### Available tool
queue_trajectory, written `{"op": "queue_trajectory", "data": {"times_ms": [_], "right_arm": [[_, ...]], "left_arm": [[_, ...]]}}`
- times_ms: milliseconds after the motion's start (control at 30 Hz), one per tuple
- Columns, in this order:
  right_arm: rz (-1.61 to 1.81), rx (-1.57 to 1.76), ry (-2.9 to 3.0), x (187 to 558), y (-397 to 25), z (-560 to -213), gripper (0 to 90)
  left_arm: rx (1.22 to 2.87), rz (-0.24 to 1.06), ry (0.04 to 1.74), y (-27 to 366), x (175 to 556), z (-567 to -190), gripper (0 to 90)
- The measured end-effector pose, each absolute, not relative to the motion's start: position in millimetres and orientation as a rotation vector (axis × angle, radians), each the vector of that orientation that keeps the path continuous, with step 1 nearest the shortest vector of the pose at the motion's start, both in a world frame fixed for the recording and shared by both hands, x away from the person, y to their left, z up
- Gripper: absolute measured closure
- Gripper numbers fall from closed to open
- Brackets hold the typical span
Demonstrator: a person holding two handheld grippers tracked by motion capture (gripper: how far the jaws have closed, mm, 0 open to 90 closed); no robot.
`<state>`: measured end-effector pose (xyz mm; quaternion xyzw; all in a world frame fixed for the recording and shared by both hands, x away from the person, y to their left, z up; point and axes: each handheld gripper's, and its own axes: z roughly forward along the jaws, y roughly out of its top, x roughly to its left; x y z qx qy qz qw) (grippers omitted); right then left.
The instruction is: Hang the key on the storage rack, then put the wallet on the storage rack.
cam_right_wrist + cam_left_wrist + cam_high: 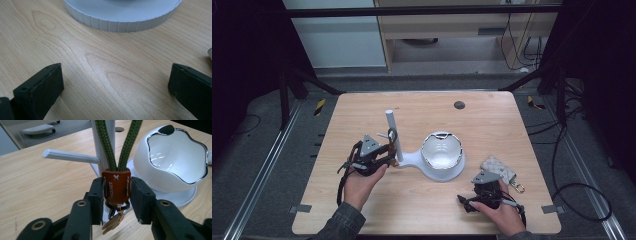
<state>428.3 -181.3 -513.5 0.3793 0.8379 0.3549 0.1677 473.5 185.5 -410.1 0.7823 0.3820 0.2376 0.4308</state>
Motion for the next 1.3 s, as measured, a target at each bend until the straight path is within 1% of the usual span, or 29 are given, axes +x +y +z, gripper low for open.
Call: {"op": "queue_trajectory", "data": {"times_ms": [100,167,233,267,367,467,667,867,967,1067,1133,1233,1300], "right_arm": [[1.005,1.081,2.391,427.5,-181.4,-512.8,0.4],[1.008,1.075,2.4,427.2,-181.4,-512.0,2.5],[1.005,1.043,2.419,426.5,-181.2,-508.4,5.7],[1.005,1.043,2.419,426.5,-181.2,-508.4,5.7],[1.007,1.009,2.398,424.7,-180.7,-499.4,5.3],[0.951,0.99,2.401,425.9,-181.7,-488.6,5.9],[0.83,1.025,2.432,432.0,-189.0,-467.5,7.1],[0.755,1.034,2.437,438.5,-199.8,-453.7,7.4],[0.737,1.048,2.424,440.9,-206.9,-447.8,6.5],[0.711,1.08,2.426,441.9,-216.7,-441.4,6.3],[0.683,1.108,2.428,442.0,-228.2,-438.2,8.2],[0.692,1.153,2.446,442.3,-241.9,-437.6,9.0],[0.676,1.186,2.439,443.1,-251.8,-438.5,12.2]], "left_arm": [[1.961,0.588,0.954,185.9,471.1,-411.4,54.9],[1.962,0.58,0.96,186.6,468.0,-413.9,49.6],[1.963,0.567,0.961,188.8,465.0,-416.0,42.0],[1.968,0.563,0.958,190.1,463.1,-417.1,42.0],[1.979,0.55,0.959,195.1,458.7,-420.9,35.6],[1.997,0.523,0.956,200.9,457.6,-426.5,31.4],[2.01,0.485,0.972,210.7,460.7,-440.3,25.3],[2.025,0.473,0.993,219.4,464.2,-455.3,22.3],[2.037,0.446,1.002,222.7,465.5,-461.1,20.5],[2.059,0.431,1.008,225.2,466.2,-466.5,15.9],[2.074,0.415,1.007,228.4,467.4,-470.2,9.3],[2.079,0.41,1.041,233.5,469.9,-476.2,8.2],[2.079,0.404,1.069,236.6,471.9,-481.3,8.2]]}}
